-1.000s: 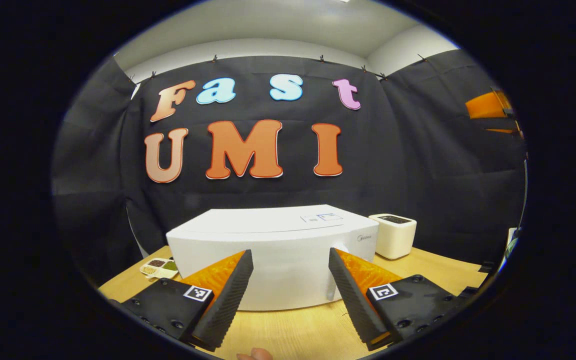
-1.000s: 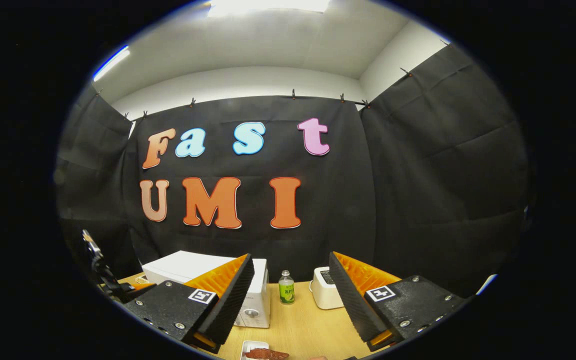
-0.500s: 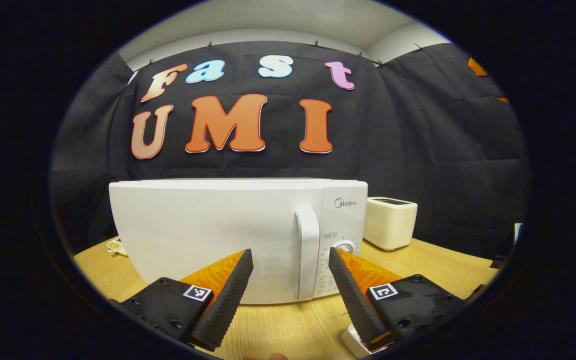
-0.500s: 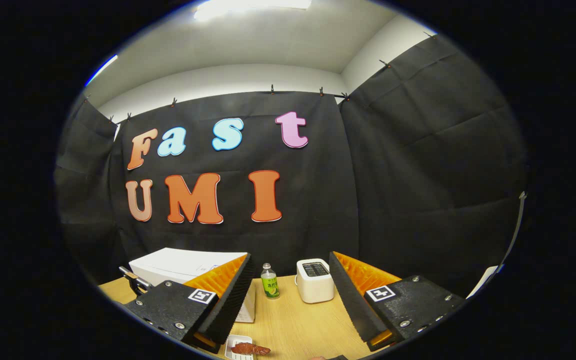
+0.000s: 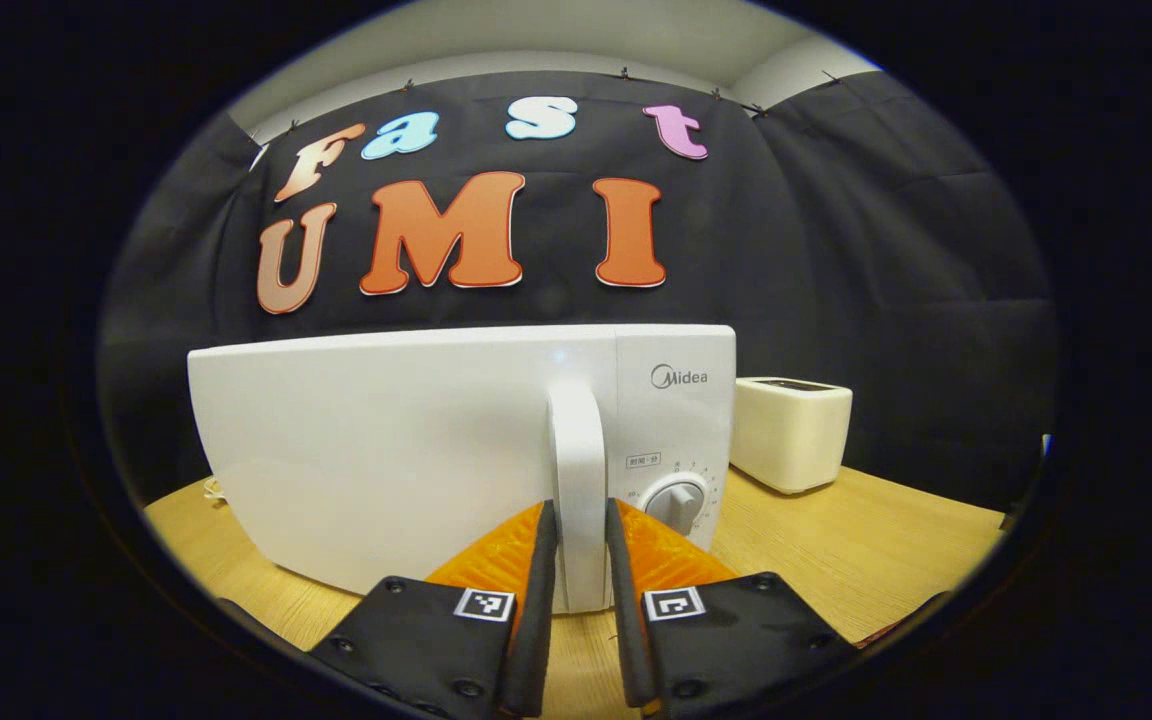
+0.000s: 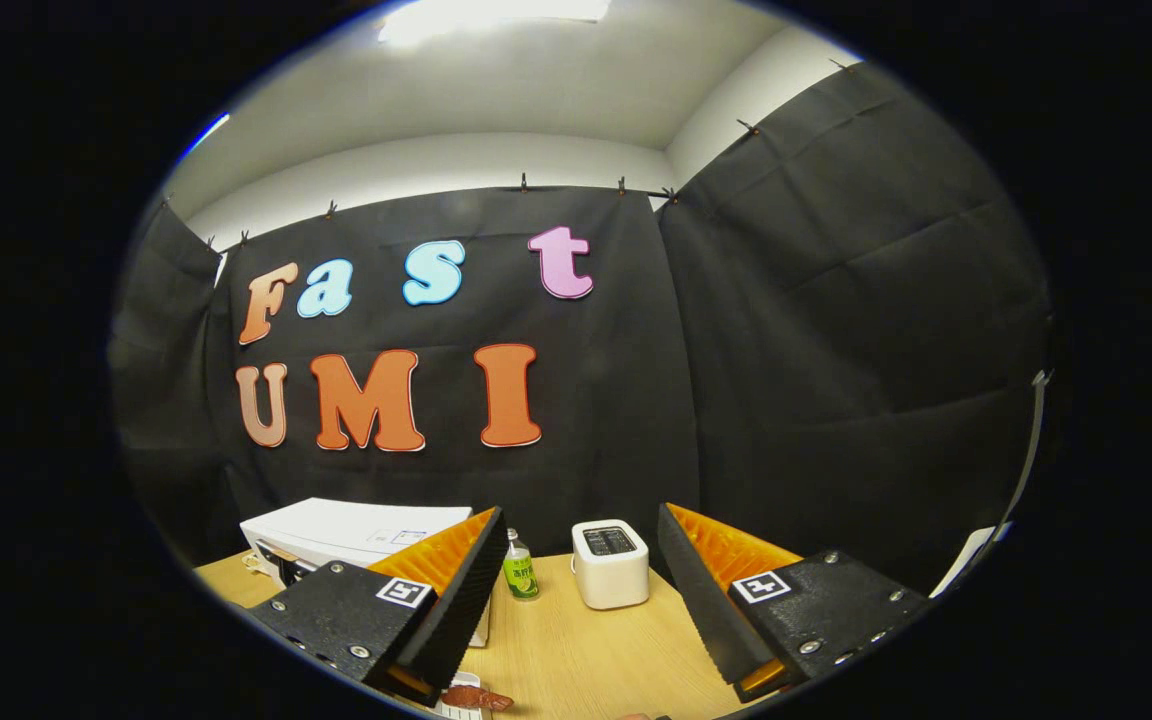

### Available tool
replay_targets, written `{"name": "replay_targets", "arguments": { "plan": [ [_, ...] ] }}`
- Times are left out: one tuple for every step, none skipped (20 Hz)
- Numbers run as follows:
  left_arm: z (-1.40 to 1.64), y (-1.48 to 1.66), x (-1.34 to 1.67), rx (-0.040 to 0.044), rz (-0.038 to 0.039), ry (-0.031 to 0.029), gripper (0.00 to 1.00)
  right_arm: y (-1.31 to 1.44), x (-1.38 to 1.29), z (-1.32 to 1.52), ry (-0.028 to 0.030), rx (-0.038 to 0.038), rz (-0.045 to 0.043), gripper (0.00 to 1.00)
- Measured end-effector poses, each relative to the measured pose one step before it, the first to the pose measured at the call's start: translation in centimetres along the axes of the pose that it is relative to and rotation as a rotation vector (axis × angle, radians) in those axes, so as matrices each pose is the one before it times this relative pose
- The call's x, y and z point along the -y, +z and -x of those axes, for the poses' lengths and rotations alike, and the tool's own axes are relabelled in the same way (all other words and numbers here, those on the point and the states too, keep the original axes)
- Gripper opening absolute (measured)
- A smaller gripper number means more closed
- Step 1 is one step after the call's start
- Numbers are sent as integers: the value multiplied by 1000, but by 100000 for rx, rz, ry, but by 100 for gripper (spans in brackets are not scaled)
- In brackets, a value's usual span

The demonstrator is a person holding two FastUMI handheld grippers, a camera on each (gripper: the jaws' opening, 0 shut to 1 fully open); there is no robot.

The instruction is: Open the microwave oven with the left hand, put the food in, and close the microwave oven.

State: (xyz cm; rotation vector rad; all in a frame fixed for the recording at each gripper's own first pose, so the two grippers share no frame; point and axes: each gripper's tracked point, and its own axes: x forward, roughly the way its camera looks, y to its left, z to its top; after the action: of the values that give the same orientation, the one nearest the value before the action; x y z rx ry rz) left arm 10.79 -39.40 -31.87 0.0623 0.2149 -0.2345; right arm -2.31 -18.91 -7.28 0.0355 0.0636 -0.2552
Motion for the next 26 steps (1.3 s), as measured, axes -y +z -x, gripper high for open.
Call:
{"name": "replay_targets", "arguments": {
  "plan": [
    [-209,-236,146,-723,-1383,1544,33,-329,121,-10,-57,-738,-136,94],
    [-16,-49,-33,342,-612,661,33,-175,3,1,135,-546,-455,94],
    [108,64,82,323,1374,-717,33,-56,184,88,214,-312,-735,94],
    [-83,-119,204,881,1735,-1443,29,112,11,148,121,-25,-671,94],
    [55,308,-227,35,890,-1268,24,8,80,14,3,264,-320,94],
    [170,-37,-144,-777,-493,-578,23,82,-16,-20,-176,318,60,94],
    [-275,-135,233,-345,-618,-1047,17,-8,8,-19,37,351,277,94],
    [199,49,6,-668,-722,-905,18,59,-167,153,125,154,440,94],
    [157,29,-57,-533,-213,-720,18,-11,-162,6,124,180,436,94],
    [238,-154,-50,-836,529,-644,18,34,-155,139,349,81,420,93],
    [531,-120,100,-837,1299,-697,18,-93,-267,101,490,-24,496,93],
    [1517,-152,-1102,-1471,1015,5611,18,-44,-196,60,245,-160,448,93],
    [1361,535,1388,3646,4606,-8778,5,-313,-152,41,258,-278,412,93],
    [1510,-346,1419,-230,404,-3459,4,-53,-249,14,234,-261,143,93],
    [1366,367,240,3274,-2861,-2648,4,-208,-327,5,635,-755,-11,93],
    [1003,1020,-738,4333,-5314,2105,4,-79,-420,114,951,-627,-392,94],
    [248,988,-959,2516,-4560,1134,4,10,-404,-83,738,-410,-732,94],
    [-422,378,37,178,-1271,-668,4,99,-330,-14,549,206,-712,94],
    [-526,-543,332,-2729,545,-958,4,135,-164,128,390,655,-235,94],
    [-775,-681,249,-4016,2161,-1140,4,186,-100,-4,62,801,30,94],
    [-891,-786,375,-3724,2339,-1277,5,111,23,-15,-30,588,167,93],
    [-720,-542,-495,-2468,1439,2689,8,-39,-18,-86,54,266,111,93],
    [-220,-168,-896,-915,820,5045,45,-96,71,76,3,34,91,94],
    [-348,402,-1077,1452,1006,4673,53,-132,263,-113,-297,-268,8,94],
    [-695,305,-52,1144,902,991,61,-253,290,-89,-313,-431,-157,93],
    [-478,-21,-27,-206,-111,998,70,-226,226,-181,-202,-655,-292,93]
  ]
}}
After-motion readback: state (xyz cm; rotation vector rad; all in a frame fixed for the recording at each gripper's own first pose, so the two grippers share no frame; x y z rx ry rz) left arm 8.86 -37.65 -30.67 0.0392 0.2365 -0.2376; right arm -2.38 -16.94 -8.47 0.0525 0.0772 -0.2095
